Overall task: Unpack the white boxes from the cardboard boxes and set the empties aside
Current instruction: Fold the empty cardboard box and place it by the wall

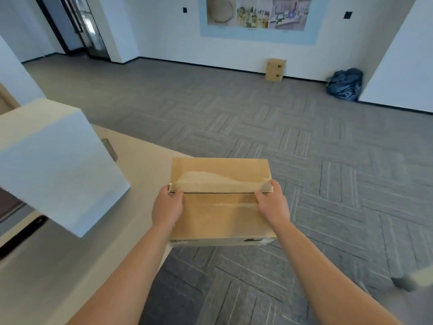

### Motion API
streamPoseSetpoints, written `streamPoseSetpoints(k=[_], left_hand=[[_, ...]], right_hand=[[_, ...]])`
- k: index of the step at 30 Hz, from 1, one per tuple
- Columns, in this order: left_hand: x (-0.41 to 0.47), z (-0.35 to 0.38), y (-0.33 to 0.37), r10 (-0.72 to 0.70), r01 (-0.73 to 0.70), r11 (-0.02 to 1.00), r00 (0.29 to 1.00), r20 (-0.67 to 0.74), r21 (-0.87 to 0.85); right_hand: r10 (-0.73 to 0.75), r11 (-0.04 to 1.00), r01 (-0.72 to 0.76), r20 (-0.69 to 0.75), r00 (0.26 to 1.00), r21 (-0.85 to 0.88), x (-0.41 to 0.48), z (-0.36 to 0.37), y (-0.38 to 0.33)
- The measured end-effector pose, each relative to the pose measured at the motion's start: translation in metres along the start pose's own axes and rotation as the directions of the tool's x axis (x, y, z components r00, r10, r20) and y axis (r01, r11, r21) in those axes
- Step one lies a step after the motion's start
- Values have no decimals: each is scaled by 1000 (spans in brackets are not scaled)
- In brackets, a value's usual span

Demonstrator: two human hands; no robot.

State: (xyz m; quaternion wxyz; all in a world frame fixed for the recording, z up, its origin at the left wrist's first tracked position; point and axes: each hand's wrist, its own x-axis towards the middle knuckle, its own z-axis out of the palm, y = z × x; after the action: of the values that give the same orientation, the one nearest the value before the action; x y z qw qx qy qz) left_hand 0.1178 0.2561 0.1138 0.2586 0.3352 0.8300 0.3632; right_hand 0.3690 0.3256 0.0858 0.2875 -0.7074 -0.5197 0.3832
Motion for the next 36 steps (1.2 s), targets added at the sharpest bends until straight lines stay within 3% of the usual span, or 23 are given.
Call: streamPoseSetpoints(k=[8, 12, 25, 36], left_hand=[[72, 78, 82, -51, 50, 999, 997, 53, 8], [135, 130, 120, 19, -21, 1000, 992, 124, 18], [374, 293, 299, 165, -145, 986, 933, 319, -84], [519, 480, 457, 199, -185, 980, 877, 437, -75]], right_hand=[[57, 998, -56, 28, 998, -22, 119, -40, -13], [79, 996, -80, -10, 997, -35, 193, -43, -25], [145, 989, -148, -237, 961, 4, 456, -68, -104], [210, 976, -175, -362, 908, 127, 698, -127, -112]])
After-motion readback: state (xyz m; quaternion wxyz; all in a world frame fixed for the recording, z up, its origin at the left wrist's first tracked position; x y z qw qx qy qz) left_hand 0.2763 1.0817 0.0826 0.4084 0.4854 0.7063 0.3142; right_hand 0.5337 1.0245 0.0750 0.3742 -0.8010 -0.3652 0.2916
